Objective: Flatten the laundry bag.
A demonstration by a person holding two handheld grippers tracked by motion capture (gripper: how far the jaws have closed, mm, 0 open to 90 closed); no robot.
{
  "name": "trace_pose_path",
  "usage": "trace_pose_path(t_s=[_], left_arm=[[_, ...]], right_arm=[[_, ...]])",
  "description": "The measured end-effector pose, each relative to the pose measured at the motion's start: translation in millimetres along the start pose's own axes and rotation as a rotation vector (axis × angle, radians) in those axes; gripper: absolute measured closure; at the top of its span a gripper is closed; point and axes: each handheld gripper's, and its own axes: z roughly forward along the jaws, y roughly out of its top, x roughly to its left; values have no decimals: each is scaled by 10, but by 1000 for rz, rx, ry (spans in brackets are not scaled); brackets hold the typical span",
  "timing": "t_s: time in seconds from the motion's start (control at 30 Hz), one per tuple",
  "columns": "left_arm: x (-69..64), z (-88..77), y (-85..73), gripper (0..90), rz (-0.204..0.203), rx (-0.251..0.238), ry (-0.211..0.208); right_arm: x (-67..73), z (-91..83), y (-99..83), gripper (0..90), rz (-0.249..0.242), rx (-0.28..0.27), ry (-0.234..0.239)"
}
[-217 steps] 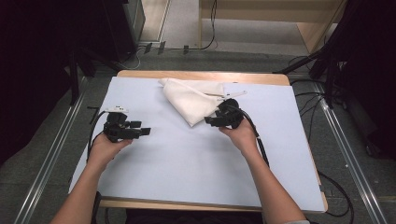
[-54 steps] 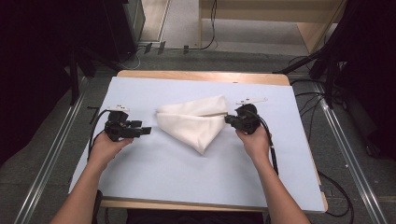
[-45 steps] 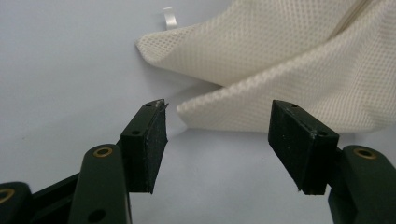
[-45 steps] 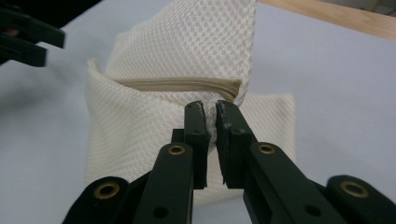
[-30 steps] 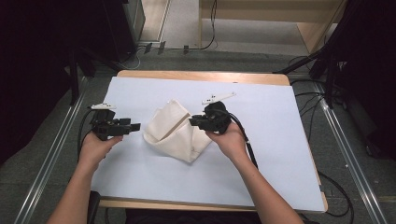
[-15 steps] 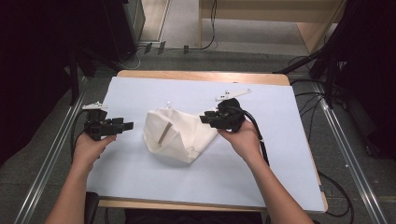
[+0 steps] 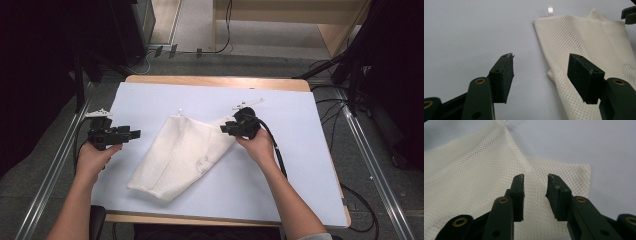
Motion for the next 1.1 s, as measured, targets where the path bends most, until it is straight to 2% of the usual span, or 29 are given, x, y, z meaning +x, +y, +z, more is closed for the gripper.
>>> trace_pose_path(t_s=[0.17, 0.47, 0.57, 0.6, 0.63, 0.7, 0.73, 0.77, 1.0, 1.07, 1.1], left_arm=[[0, 10, 1, 385, 0, 0, -3], [-1, 21, 3, 385, 0, 1, -5], [5, 21, 2, 385, -2, 1, -6], [4, 23, 2, 385, -1, 1, -6], [1, 25, 2, 385, -2, 2, -7], [-5, 29, 2, 385, 2, 3, -8], [-7, 29, 3, 385, 3, 4, -9], [-9, 29, 3, 385, 3, 6, -8], [-8, 35, -1, 384, 2, 9, -8], [-12, 42, -1, 384, 3, 8, -9], [-17, 46, -1, 384, 2, 7, -10]], right_arm=[[-19, 163, 7, 592, -3, -17, -15], [60, 473, 23, 553, -39, 41, -26], [91, 547, -14, 583, -70, 76, -47], [103, 547, -23, 618, -86, 72, -59], [105, 544, -21, 680, -84, 74, -67], [112, 543, -26, 743, -85, 77, -74], [114, 541, -29, 824, -93, 75, -80], [112, 533, -31, 862, -92, 81, -68], [91, 496, -10, 890, -71, 83, -54], [42, 460, 16, 890, -75, 64, -67], [3, 428, 36, 891, -63, 55, -73]])
